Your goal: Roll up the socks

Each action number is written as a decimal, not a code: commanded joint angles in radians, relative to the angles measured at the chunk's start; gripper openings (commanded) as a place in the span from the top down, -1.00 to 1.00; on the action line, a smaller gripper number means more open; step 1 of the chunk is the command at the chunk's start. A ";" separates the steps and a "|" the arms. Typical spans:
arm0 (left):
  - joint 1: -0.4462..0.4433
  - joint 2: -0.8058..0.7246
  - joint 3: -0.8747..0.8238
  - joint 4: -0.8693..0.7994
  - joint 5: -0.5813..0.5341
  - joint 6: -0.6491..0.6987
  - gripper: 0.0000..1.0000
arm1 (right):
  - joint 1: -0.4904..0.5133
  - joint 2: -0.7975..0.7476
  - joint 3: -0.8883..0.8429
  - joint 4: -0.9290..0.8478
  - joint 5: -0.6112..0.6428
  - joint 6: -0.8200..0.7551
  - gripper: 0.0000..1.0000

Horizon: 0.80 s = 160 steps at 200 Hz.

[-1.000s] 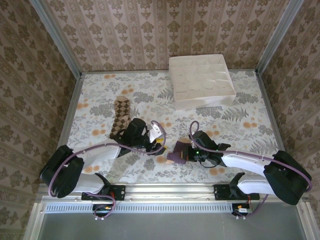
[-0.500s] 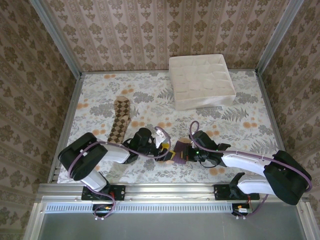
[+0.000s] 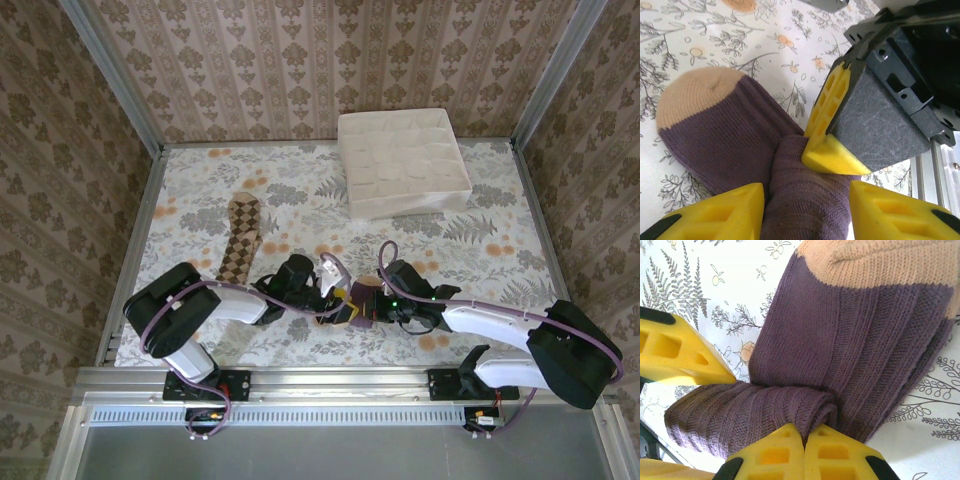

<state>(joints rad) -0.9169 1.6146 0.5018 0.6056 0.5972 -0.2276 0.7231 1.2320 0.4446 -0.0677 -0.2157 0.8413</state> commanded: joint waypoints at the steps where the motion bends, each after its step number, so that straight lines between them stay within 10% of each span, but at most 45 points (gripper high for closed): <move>1: -0.011 -0.008 0.037 -0.091 -0.005 0.017 0.06 | -0.020 0.003 0.006 -0.095 0.033 -0.008 1.00; 36: -0.020 0.040 0.096 -0.155 0.013 0.018 0.23 | -0.036 -0.010 0.008 -0.103 0.023 -0.016 1.00; 65: -0.031 0.066 0.134 -0.199 0.034 0.025 1.00 | -0.057 -0.014 0.023 -0.123 0.007 -0.036 0.89; 160: -0.075 0.082 0.207 -0.354 -0.026 0.076 1.00 | -0.246 -0.073 0.131 -0.305 -0.025 -0.182 0.13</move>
<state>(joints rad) -0.9741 1.6829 0.6918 0.3416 0.5945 -0.1856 0.5255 1.1809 0.5449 -0.2905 -0.2535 0.7078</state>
